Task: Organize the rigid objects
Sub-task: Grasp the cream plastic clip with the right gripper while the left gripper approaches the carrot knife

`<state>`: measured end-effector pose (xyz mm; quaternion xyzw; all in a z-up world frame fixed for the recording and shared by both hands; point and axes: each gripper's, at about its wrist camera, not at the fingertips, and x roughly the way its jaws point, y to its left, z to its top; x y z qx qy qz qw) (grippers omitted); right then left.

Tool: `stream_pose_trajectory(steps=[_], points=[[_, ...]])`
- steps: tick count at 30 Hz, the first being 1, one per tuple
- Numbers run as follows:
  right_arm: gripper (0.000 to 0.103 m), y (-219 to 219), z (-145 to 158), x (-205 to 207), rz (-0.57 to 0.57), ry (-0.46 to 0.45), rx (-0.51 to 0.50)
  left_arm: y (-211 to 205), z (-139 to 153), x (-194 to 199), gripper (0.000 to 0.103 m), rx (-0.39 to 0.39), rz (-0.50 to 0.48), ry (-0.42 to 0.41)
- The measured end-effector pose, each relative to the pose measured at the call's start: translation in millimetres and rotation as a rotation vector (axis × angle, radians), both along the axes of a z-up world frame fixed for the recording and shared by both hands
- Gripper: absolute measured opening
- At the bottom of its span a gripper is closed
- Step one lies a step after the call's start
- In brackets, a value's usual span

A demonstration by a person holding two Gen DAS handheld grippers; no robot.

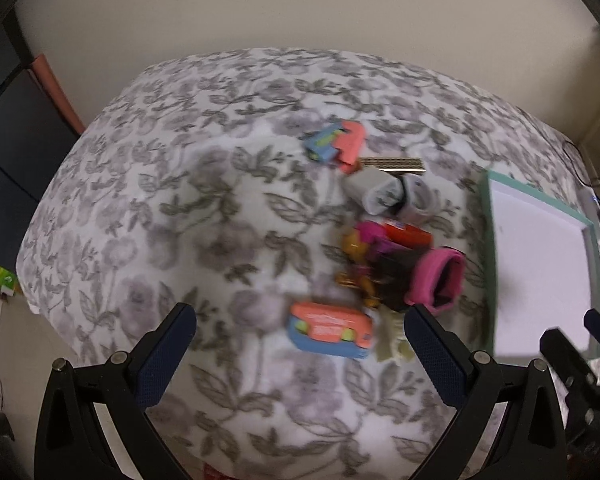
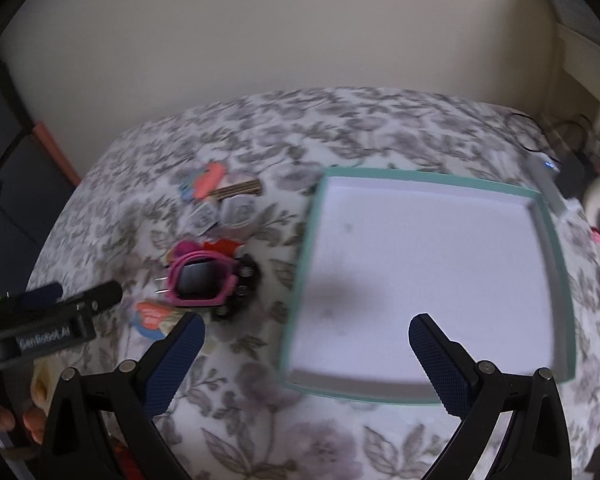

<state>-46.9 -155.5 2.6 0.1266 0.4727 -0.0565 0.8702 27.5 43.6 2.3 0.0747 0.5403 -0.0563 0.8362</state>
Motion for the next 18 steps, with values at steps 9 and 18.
stream_pose_trajectory(steps=[9,18], points=[[0.103,44.5,-29.9,30.8,0.113,0.096,0.064,37.4,-26.4,18.6,0.103,-0.017,0.080,0.082],[0.103,71.3,-56.3,49.4,0.167,0.149,0.051,51.0,-54.3,30.1,0.103,-0.073,0.137,0.139]])
